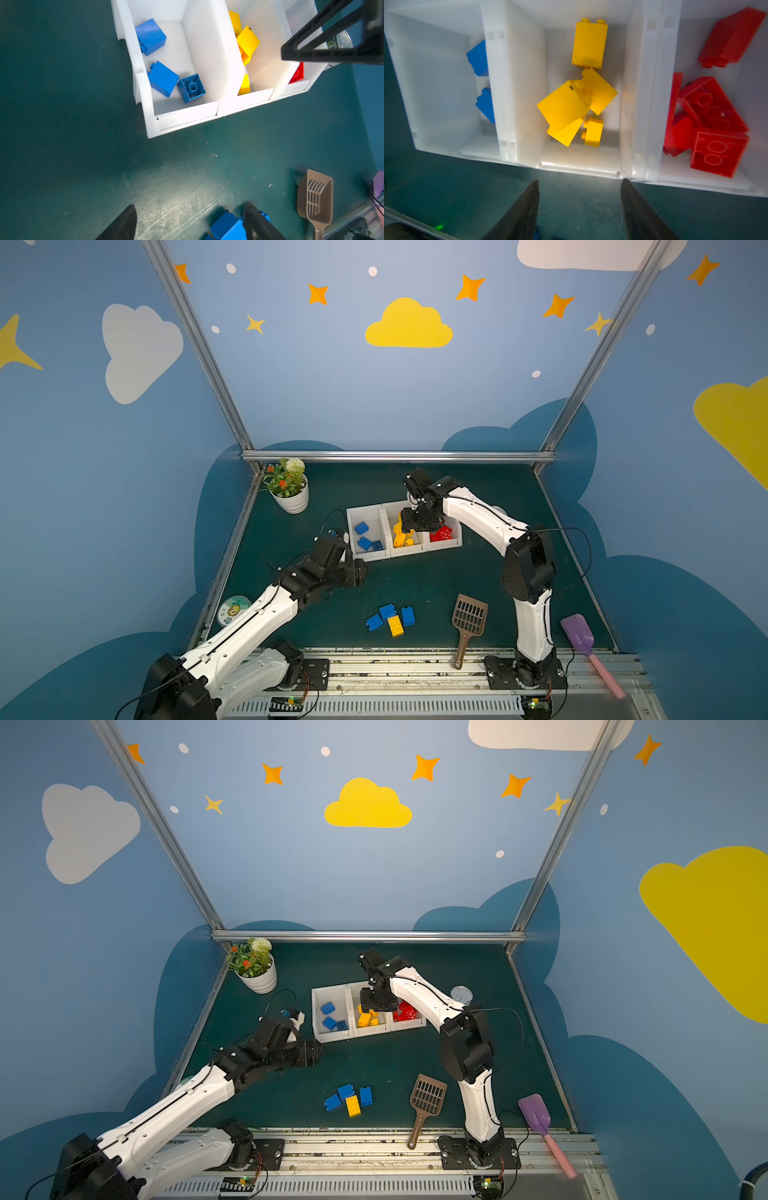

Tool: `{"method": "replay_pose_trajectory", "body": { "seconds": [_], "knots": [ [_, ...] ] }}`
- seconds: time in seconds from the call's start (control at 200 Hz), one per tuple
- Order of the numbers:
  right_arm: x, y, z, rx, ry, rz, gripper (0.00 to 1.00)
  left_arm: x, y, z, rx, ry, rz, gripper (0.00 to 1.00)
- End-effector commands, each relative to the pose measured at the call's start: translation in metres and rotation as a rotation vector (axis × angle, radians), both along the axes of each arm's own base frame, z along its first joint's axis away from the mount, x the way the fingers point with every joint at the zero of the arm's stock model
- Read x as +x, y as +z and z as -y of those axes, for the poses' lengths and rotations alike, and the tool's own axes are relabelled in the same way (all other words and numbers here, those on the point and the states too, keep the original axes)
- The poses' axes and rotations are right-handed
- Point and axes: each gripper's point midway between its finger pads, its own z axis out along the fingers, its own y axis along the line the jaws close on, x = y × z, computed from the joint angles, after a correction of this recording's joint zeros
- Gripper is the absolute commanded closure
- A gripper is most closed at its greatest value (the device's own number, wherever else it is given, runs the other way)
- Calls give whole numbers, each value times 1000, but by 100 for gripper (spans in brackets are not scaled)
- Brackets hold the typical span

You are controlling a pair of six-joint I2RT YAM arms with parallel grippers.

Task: Sort the legos into containers by color
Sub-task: 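Close the right gripper on the small yellow brick and lift it, then drop the small yellow brick into the middle compartment with the right gripper, then lower the left gripper onto a blue brick near the table edge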

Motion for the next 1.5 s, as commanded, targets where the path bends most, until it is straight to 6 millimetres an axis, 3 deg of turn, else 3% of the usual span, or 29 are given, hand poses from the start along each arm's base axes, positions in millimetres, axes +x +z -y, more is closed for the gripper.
{"method": "replay_pose_trajectory", "body": {
  "seconds": [0.0,0.2,0.345,0.566,0.791,0.956,1.196,1.497],
  "knots": [
    [-7,33,8,27,1,47,37,0,3,4,-17,-22,6,19],
    [-23,47,18,51,1,61,37,-5,6,10,6,-73,2,19],
    [-45,46,40,24,-1,53,37,-13,2,20,38,-125,-20,20],
    [-81,30,74,-13,-39,11,38,-27,-8,38,81,-221,-50,21],
    [-106,10,96,-12,-114,-31,38,-45,-25,56,173,-401,-76,27],
    [-114,-5,109,-9,-174,-55,38,-62,-43,72,275,-560,-123,29],
    [-118,-7,116,0,-201,-53,38,-78,-62,94,371,-714,-171,33],
    [-121,-13,117,4,-208,-66,38,-84,-87,93,479,-757,-262,41]
  ]
}}
